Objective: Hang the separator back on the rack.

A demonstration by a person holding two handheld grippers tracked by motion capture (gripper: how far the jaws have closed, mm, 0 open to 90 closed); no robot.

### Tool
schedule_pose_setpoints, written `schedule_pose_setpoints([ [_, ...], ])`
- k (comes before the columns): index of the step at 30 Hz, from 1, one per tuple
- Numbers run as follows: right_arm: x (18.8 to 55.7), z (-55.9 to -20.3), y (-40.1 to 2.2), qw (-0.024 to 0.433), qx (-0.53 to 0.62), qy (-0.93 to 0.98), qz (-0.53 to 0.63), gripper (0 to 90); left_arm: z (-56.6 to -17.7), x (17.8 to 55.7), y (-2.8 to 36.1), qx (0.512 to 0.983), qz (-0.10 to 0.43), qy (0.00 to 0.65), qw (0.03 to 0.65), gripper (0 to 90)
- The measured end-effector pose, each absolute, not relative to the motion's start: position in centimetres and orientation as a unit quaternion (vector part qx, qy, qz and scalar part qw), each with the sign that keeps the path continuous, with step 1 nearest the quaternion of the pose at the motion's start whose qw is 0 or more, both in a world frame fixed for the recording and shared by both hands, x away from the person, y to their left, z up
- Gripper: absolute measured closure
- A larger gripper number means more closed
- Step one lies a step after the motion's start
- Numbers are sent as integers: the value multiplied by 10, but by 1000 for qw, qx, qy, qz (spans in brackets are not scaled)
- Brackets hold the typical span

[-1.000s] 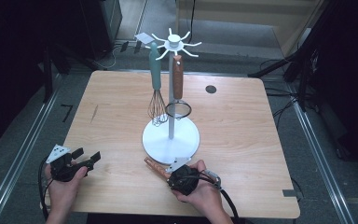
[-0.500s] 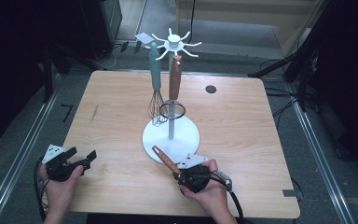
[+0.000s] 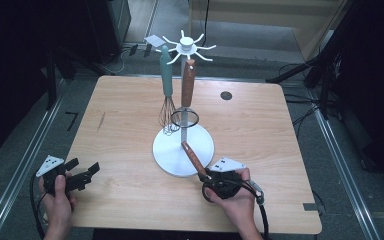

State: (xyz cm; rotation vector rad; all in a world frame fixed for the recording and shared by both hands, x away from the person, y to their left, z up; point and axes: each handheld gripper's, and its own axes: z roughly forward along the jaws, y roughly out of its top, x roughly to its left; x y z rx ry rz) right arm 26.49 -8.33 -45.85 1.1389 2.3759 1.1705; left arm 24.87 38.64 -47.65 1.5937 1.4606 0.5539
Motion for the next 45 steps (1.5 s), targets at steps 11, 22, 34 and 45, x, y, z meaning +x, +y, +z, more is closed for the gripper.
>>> schedule_pose_setpoints([
  [11, 267, -451, -105, 165, 424, 776, 437, 715, -481, 251, 385, 643, 227, 591, 431, 101],
  [22, 265, -438, -120, 192, 433, 744, 471, 715, -482, 252, 382, 646, 233, 590, 425, 101],
  [34, 259, -420, -125, 208, 428, 721, 504, 715, -483, 252, 379, 652, 238, 586, 417, 101],
  [45, 257, -404, -132, 228, 425, 702, 524, 715, -483, 251, 380, 649, 240, 589, 417, 101],
])
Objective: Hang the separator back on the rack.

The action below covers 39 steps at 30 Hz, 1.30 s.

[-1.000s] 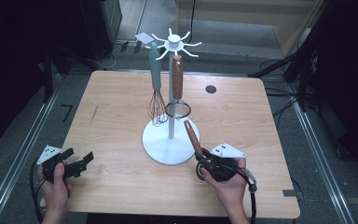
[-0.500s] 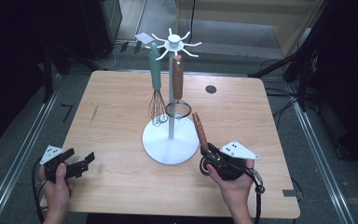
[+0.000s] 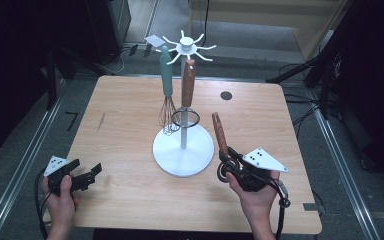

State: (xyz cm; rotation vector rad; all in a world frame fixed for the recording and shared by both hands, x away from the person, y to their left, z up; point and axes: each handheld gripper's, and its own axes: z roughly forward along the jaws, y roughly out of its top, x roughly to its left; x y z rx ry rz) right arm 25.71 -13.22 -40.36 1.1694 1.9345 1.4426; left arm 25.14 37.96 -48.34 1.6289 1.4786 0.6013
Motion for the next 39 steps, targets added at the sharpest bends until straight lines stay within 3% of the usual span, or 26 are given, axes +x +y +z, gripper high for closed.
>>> schedule_pose_setpoints([
  [39, 260, -339, -118, 262, 368, 669, 591, 714, -483, 251, 378, 657, 241, 584, 412, 107],
])
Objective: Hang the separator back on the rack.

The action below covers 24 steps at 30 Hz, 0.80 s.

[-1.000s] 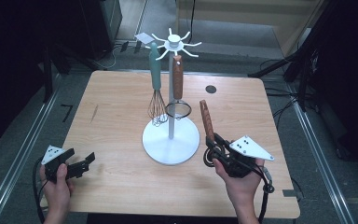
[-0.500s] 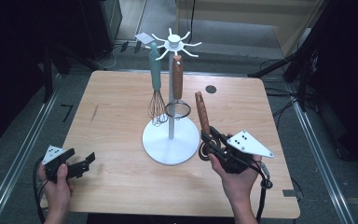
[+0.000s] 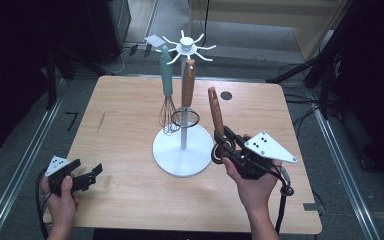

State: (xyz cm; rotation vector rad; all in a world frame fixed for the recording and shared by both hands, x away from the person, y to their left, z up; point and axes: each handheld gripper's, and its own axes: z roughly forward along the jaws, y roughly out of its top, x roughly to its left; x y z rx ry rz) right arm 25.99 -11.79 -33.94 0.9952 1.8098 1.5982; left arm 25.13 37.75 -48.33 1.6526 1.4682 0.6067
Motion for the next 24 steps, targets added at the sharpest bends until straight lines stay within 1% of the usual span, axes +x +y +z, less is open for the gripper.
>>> schedule_pose_setpoints([
  [24, 262, -316, -119, 275, 350, 648, 618, 714, -483, 251, 377, 657, 239, 583, 413, 106],
])
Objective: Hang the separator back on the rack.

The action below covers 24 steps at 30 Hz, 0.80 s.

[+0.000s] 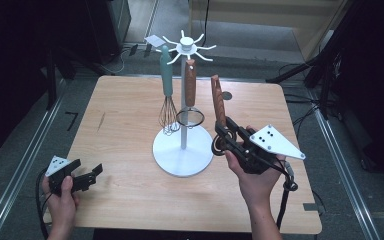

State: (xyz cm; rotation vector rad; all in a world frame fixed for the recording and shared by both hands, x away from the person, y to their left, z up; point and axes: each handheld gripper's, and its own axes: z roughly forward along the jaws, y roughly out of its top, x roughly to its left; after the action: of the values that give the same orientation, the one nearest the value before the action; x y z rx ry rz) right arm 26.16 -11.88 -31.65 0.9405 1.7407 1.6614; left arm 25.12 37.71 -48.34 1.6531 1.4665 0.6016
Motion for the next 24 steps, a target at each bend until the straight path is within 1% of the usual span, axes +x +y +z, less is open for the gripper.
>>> schedule_pose_setpoints([
  [24, 266, -297, -115, 290, 343, 632, 632, 714, -483, 252, 377, 658, 237, 584, 413, 105],
])
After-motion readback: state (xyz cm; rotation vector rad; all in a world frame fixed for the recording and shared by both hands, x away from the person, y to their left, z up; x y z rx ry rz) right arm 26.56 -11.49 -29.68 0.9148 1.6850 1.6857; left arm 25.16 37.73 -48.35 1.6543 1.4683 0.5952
